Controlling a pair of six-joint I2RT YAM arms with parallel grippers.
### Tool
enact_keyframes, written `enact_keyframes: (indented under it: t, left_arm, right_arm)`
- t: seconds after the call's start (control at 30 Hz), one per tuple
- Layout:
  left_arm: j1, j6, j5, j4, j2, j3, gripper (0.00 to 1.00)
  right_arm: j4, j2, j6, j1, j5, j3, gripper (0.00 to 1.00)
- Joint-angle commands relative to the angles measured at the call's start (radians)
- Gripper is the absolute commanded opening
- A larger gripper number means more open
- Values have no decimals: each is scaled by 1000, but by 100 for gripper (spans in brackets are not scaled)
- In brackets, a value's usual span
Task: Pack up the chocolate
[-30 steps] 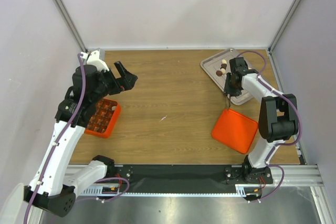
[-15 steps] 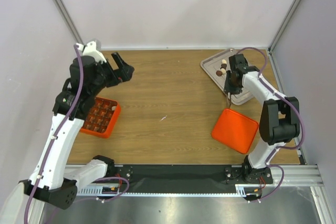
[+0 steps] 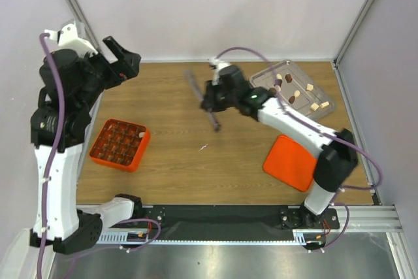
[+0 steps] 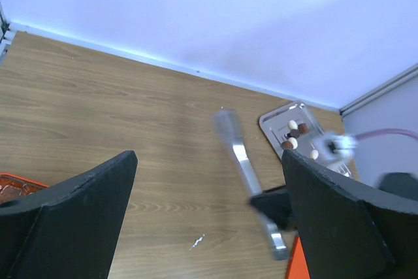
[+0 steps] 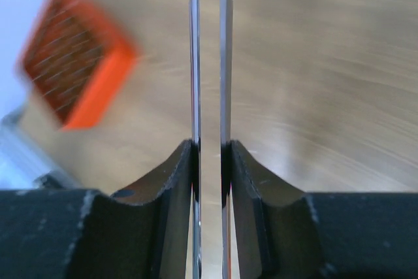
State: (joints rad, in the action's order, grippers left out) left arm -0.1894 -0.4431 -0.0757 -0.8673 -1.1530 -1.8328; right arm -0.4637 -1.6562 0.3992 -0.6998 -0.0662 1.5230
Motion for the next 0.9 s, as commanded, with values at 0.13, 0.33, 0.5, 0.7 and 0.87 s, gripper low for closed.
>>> enact_keyframes:
  t: [0.13,0.33,0.5,0.7,0.87]
  left_arm:
    - [10,-14,36,-27,94,-23,100]
    - [10,-13,19,-26,136,18,100]
    - [10,-5,1,-22,162,58,100]
    - [10,-3,2,-15,170,84,100]
    - [10,-5,4,-1,179,98,100]
  right_arm:
    - [238,-299,15,-219,-138,271,8]
    - [143,-517,-22,-319,-162,488,8]
    - [131,-580,-31,-360,-158,503,9]
    - [96,-626,-40,-385,-146,505,10]
    - [62,-643,-62,-392,-72,503,11]
